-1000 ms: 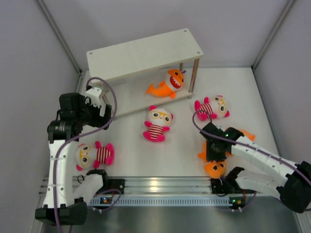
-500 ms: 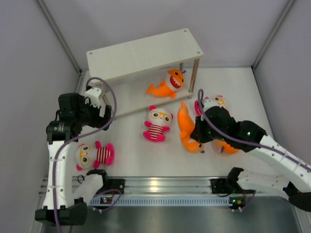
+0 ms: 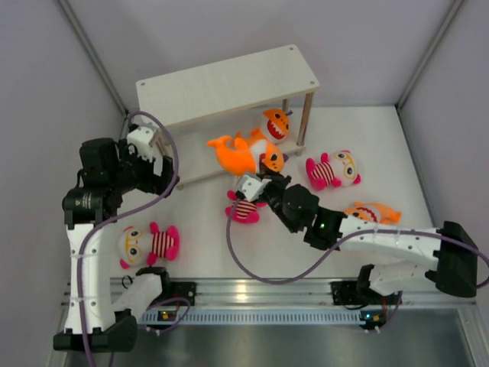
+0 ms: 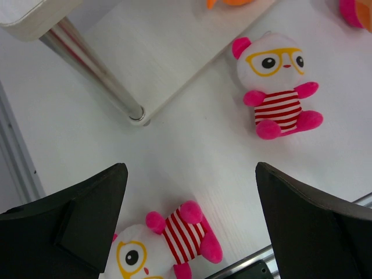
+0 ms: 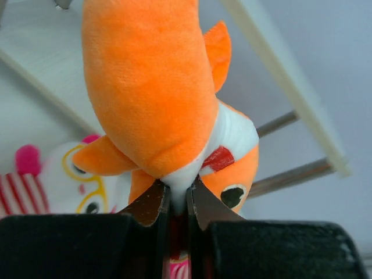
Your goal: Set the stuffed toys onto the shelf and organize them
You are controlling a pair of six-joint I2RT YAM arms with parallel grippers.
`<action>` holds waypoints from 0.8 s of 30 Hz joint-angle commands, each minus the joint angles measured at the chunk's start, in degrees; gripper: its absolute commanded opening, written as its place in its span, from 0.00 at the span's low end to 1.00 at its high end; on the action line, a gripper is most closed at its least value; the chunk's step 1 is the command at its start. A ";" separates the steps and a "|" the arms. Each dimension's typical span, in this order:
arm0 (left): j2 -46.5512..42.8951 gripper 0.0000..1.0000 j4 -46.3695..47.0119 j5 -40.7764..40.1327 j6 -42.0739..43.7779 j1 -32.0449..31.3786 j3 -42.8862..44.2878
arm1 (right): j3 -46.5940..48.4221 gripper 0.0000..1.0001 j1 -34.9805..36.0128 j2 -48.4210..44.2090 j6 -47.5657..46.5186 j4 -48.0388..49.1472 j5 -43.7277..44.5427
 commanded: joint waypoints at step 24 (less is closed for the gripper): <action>8.77 0.98 -0.23 22.51 -3.50 -0.24 7.63 | 2.94 0.00 2.89 23.88 -57.65 56.59 -15.81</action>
